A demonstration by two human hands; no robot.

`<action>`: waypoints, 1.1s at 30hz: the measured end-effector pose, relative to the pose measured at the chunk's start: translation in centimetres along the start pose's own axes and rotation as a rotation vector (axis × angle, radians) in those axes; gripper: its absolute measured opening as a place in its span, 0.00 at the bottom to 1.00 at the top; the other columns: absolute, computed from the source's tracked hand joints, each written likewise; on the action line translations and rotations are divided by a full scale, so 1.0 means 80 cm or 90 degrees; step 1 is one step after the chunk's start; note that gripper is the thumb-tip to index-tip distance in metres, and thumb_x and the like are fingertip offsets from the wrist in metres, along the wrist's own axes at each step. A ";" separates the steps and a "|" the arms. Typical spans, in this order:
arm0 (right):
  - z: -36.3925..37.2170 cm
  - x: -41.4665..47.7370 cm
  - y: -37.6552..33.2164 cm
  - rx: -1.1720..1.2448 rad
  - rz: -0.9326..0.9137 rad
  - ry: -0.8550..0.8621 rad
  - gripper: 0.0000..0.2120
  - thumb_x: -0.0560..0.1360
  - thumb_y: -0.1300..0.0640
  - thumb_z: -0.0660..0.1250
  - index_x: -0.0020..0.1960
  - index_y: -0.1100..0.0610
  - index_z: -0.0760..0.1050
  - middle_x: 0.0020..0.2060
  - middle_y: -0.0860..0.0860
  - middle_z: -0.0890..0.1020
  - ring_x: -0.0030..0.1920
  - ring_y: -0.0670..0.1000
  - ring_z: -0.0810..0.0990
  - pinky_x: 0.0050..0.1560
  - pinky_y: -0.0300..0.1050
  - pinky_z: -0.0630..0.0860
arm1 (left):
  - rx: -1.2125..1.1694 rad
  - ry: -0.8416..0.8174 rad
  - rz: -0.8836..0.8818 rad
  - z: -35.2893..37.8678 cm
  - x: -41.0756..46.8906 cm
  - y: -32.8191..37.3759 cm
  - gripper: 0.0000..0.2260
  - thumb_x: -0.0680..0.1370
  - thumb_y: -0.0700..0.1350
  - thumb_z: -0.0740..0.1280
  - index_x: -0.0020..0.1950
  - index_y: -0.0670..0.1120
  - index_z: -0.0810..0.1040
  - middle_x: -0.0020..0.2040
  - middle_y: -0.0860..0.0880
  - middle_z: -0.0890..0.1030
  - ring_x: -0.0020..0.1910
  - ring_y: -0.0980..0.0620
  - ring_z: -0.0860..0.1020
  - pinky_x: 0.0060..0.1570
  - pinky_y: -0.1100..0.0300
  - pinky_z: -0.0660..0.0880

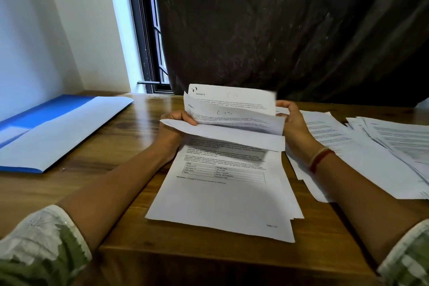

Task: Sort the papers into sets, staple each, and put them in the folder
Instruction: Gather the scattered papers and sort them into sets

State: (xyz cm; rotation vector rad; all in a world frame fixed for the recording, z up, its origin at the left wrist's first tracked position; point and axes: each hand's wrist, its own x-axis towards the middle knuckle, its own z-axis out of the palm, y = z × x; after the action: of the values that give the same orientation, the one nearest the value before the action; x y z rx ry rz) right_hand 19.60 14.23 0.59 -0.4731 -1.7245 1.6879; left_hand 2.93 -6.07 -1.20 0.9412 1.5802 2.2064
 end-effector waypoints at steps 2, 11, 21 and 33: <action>0.002 -0.001 -0.002 0.025 -0.021 0.015 0.22 0.74 0.60 0.69 0.64 0.48 0.67 0.48 0.53 0.82 0.47 0.55 0.84 0.46 0.51 0.83 | 0.004 0.000 0.002 0.000 -0.001 0.000 0.22 0.72 0.26 0.64 0.25 0.48 0.80 0.37 0.48 0.83 0.40 0.50 0.81 0.36 0.61 0.78; 0.000 -0.007 -0.013 0.035 -0.069 -0.121 0.07 0.77 0.59 0.67 0.49 0.56 0.85 0.52 0.54 0.84 0.55 0.61 0.81 0.57 0.60 0.78 | -0.110 0.044 -0.032 -0.003 0.011 -0.005 0.21 0.71 0.26 0.62 0.24 0.46 0.79 0.43 0.44 0.82 0.43 0.46 0.81 0.39 0.57 0.79; -0.004 -0.021 -0.028 0.005 0.021 -0.330 0.22 0.74 0.43 0.63 0.66 0.49 0.74 0.58 0.54 0.81 0.58 0.55 0.81 0.53 0.51 0.80 | -0.104 0.111 -0.053 -0.009 0.014 -0.010 0.20 0.71 0.26 0.66 0.25 0.47 0.79 0.41 0.45 0.82 0.42 0.45 0.81 0.40 0.56 0.79; 0.004 0.003 -0.004 -0.097 0.059 -0.191 0.16 0.78 0.61 0.65 0.66 0.56 0.74 0.58 0.53 0.82 0.55 0.57 0.83 0.59 0.62 0.77 | -0.181 0.036 -0.215 -0.022 0.012 0.013 0.27 0.72 0.32 0.69 0.70 0.38 0.67 0.63 0.38 0.78 0.60 0.35 0.77 0.57 0.36 0.74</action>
State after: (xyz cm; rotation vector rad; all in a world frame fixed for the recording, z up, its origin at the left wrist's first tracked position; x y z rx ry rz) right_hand 19.27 14.14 0.97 -0.3875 -2.0870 1.7703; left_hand 1.23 -7.19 -0.29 0.4944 1.2887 2.1519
